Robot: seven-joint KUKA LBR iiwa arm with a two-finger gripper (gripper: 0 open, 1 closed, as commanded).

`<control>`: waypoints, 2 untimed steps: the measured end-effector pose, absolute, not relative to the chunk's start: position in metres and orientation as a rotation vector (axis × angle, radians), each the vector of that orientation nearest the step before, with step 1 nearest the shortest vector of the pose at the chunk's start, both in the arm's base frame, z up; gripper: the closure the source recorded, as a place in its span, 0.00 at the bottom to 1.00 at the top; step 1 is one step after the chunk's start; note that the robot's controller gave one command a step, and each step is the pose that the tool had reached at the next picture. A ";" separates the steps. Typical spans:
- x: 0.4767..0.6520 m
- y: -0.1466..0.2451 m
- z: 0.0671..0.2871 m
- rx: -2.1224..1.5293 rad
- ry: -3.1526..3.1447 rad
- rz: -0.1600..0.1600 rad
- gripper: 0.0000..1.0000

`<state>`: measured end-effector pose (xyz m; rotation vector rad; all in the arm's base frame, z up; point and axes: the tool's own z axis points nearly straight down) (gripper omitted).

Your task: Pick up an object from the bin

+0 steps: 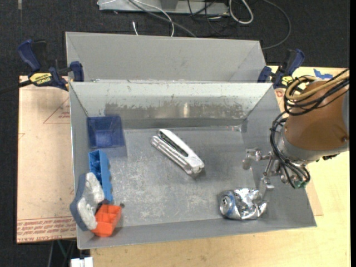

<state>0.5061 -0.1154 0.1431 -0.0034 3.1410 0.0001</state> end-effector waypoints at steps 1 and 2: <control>0.504 -0.115 0.113 -0.676 3.068 0.003 0.00; 0.501 -0.143 0.097 -0.615 3.079 0.001 0.00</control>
Offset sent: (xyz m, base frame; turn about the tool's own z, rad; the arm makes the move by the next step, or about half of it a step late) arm -0.0048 -0.0274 -0.0457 -0.3948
